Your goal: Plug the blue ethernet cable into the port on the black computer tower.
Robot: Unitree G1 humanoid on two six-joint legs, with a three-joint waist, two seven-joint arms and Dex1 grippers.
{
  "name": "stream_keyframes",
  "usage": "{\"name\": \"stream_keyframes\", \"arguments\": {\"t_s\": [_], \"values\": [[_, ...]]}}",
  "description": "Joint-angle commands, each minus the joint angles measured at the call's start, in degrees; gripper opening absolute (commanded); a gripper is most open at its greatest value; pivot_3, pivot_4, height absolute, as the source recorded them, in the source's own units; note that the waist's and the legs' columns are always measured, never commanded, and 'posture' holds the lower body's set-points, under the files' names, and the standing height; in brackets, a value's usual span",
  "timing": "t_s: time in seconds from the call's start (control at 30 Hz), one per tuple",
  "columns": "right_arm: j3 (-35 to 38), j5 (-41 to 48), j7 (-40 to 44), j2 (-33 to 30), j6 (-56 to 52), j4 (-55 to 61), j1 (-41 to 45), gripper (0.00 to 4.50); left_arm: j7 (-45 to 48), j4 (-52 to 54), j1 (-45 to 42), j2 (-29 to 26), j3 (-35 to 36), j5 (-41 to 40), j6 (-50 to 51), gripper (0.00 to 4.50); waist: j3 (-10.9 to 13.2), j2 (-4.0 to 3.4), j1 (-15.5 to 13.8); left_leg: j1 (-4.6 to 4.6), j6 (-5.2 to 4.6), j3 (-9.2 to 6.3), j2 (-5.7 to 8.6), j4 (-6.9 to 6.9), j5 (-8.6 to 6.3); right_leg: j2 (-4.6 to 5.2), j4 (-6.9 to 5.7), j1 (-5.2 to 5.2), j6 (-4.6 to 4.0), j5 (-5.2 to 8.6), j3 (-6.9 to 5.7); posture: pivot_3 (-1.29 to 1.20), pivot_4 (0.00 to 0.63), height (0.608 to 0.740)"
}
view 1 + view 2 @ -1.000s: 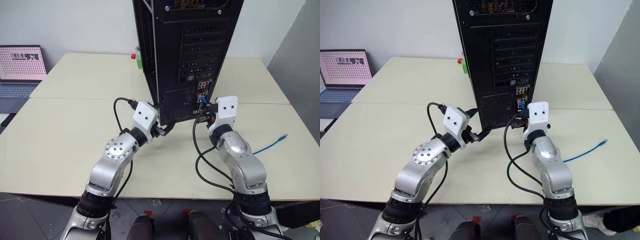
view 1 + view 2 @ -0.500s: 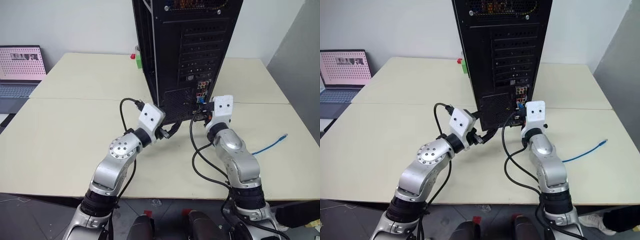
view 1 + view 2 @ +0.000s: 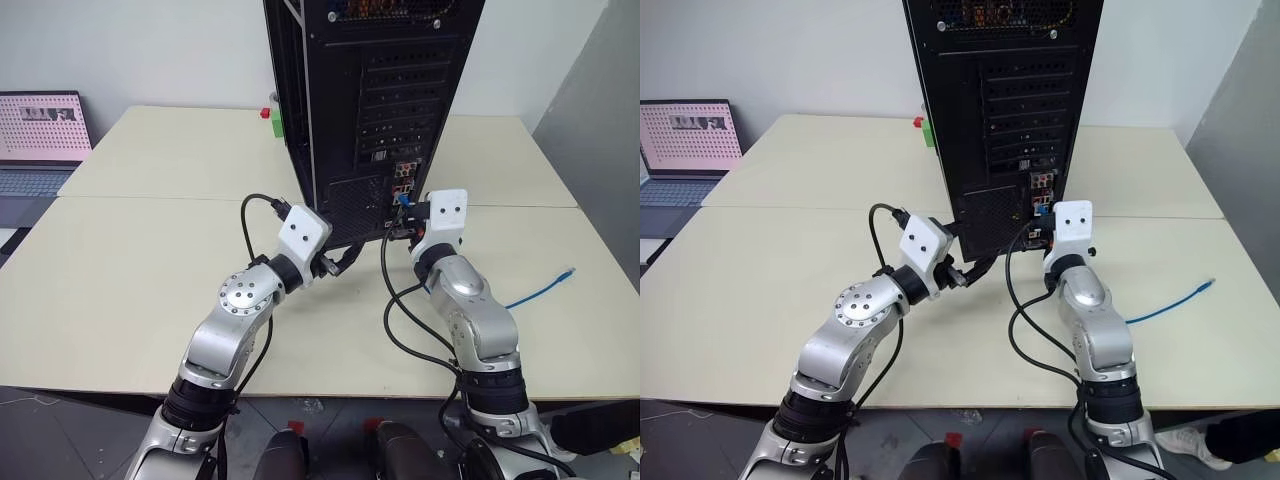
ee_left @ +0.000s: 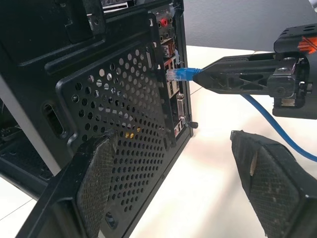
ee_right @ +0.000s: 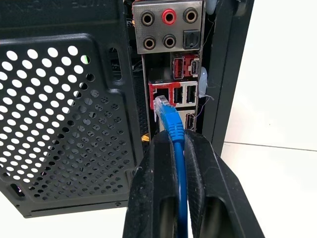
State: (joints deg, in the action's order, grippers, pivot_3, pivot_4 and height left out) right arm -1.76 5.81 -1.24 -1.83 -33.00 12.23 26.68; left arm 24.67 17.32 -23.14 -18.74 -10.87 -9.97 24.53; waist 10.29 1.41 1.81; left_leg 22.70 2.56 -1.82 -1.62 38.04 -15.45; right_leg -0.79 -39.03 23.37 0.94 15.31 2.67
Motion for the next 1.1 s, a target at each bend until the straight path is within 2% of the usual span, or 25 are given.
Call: {"name": "stream_keyframes", "arguments": {"t_s": [0.03,0.67,1.1], "values": [[0.71,-0.23,-0.42,0.46,0.5,2.3,2.56,0.0,0.33,1.21,-0.59,0.29,0.39,0.63,-1.08,3.86,0.0,0.0,0.03,0.0,0.0,0.0,0.0,0.0,0.0,0.0,0.0,0.0,0.0,0.0,0.0,0.0,0.15,0.74],[3.11,1.59,-1.67,3.02,-4.4,5.92,2.48,0.0,1.01,1.53,-0.16,-0.12,0.33,0.93,-1.5,3.86,0.01,-0.01,0.15,-0.01,0.0,0.04,-0.01,0.0,0.0,-0.04,0.0,0.03,0.0,0.0,0.04,0.0,0.15,0.74],[-1.68,1.44,-0.62,4.27,-6.77,8.78,1.04,0.0,2.19,0.83,0.22,-0.14,0.63,1.97,-2.42,3.86,0.01,-0.02,0.12,0.1,0.0,0.05,-0.02,-0.05,0.0,-0.02,0.02,0.15,0.0,0.0,0.04,0.0,0.15,0.74]]}}
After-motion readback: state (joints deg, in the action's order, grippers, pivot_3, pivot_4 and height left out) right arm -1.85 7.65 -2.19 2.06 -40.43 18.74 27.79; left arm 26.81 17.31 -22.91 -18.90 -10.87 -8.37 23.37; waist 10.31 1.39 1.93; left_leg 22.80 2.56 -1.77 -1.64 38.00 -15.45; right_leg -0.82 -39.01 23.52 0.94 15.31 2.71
